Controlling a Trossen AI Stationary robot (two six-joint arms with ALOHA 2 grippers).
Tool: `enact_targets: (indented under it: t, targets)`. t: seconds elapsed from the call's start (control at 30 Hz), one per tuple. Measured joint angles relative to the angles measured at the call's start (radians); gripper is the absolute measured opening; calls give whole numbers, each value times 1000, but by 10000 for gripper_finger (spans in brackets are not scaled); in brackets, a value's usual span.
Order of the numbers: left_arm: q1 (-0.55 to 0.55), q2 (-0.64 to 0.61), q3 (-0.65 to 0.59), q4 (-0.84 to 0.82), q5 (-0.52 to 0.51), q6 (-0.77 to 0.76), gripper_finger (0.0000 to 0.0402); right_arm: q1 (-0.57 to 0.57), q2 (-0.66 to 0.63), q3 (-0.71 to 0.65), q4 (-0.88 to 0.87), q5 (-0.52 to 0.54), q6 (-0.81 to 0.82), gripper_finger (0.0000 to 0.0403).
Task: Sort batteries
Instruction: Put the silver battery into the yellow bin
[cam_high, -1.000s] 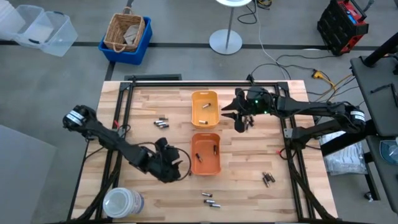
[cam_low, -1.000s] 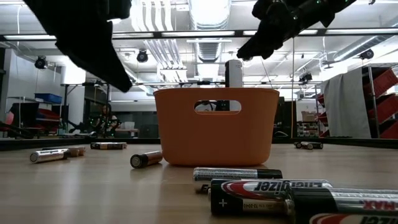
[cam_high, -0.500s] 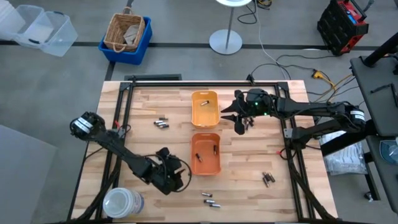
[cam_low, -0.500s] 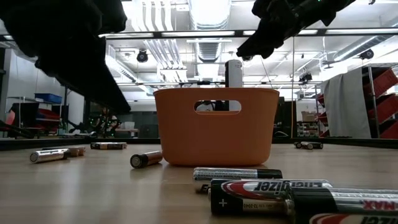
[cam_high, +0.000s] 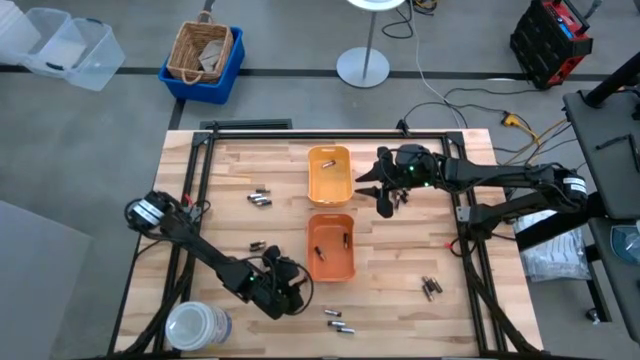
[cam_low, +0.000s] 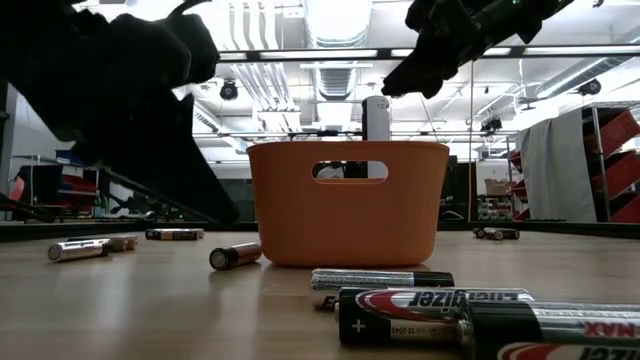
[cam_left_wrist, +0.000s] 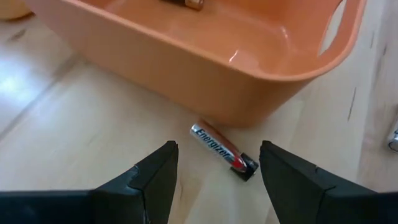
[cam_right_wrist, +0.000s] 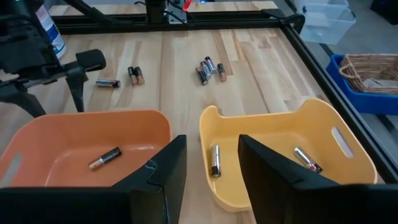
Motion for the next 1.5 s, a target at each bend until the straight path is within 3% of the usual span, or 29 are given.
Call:
enact_targets:
  t: [0.67, 0.83, 1.17, 1.5]
  targets:
    - [1, 103, -18, 162, -1, -21, 200, 0, 0, 0, 8, 3, -1, 140]
    - [1, 104, -31, 163, -8, -51, 159, 0, 0, 0, 8, 3, -1, 147]
    - [1, 113, -31, 157, 4, -59, 31, 0, 0, -1, 8, 3, -1, 137]
    - [2, 100, -30, 127, 20, -68, 26, 0, 0, -2, 8, 3, -1, 147]
